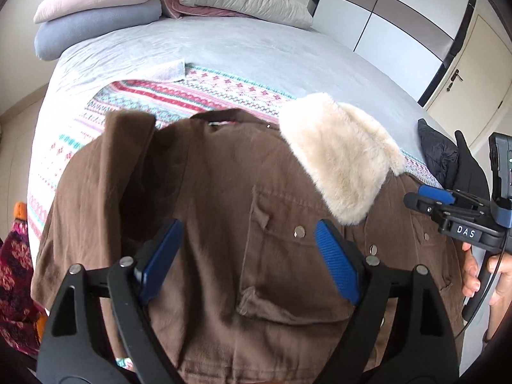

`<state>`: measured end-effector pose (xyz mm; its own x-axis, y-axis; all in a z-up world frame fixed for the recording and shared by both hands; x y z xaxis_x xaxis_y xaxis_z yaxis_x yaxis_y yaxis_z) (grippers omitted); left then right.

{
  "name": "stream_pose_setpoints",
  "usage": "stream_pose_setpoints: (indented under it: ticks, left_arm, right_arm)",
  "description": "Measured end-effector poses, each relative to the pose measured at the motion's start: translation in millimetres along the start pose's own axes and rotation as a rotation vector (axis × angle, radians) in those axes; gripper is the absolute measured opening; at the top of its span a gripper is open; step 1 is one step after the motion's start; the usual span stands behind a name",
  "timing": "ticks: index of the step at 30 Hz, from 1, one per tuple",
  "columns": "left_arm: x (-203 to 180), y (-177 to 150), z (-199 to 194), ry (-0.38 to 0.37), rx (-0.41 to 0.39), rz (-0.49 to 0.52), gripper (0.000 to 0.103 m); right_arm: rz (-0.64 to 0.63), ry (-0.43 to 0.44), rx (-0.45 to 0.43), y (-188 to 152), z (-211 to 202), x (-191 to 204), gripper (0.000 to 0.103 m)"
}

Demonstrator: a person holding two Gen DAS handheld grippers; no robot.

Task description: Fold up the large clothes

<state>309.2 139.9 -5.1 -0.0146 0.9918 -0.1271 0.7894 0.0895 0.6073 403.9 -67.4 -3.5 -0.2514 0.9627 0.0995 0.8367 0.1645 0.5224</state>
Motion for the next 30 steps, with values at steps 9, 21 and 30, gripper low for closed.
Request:
stream_pose_setpoints:
  ticks: [9,21,30]
  left_arm:
    - [-60.2,114.3,122.3,0.070,0.126,0.201,0.086]
    - [-46.5,71.6,98.8,-0.106,-0.007,0.118,0.014]
    - [-103.6,120.7,75.4,-0.095,-0.202,0.190,0.012]
  right_arm:
    - [0.070,-0.113,-0.020,95.8,78.5,-33.6,0.058]
    - [-0.026,-0.197,0.019,85.7,132.6,-36.5,0.019]
    - [0.390,-0.332,-0.372,58.9,7.0,-108.2,0.010]
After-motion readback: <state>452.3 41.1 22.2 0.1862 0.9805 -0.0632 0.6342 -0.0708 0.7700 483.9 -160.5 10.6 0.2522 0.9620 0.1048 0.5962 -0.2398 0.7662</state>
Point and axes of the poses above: each gripper's, at about its wrist camera, not at the fingertips, and z roughly the way its jaws point, x to its left, y to its top, the point moved 2 cm from there along z, roughly the way its jaws point, and after that the axes turned 7 degrees about z, right-handed, at the moved point
